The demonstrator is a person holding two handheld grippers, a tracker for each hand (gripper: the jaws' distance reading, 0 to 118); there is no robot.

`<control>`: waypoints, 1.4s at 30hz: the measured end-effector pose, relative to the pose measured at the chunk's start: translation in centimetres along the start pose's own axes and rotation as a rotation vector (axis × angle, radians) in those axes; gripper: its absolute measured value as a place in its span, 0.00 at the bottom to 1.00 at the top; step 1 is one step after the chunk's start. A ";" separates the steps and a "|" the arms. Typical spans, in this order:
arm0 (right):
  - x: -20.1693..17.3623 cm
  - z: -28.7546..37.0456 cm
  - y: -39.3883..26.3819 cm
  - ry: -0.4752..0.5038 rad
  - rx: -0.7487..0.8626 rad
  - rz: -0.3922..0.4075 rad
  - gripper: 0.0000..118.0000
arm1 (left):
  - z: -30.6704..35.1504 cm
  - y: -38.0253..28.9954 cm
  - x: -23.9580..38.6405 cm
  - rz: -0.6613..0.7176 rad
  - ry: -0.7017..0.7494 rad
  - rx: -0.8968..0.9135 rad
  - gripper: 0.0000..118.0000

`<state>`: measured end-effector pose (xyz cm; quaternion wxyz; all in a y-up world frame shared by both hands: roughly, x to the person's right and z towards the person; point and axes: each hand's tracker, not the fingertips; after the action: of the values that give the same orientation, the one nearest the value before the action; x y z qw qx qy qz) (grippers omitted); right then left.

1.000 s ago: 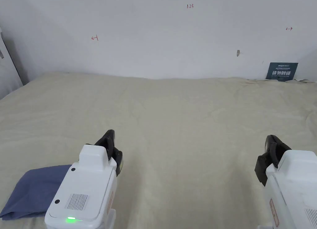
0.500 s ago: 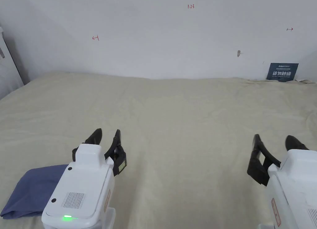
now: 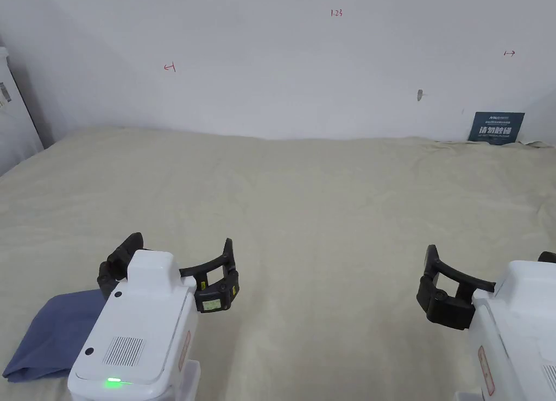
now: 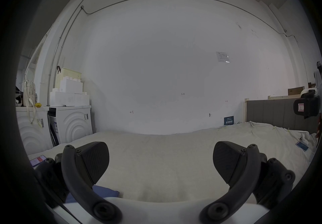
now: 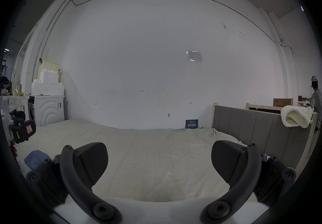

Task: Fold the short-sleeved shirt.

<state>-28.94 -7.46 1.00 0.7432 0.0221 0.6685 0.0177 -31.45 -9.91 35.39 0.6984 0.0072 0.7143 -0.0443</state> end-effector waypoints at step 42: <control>-0.1 0.4 0.3 -0.001 0.015 -0.011 1.00 | 0.0 0.1 -0.5 0.003 0.017 0.001 1.00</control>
<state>-28.56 -7.16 1.13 0.7434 0.0239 0.6683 0.0085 -31.44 -9.73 35.92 0.6925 0.0087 0.7201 -0.0435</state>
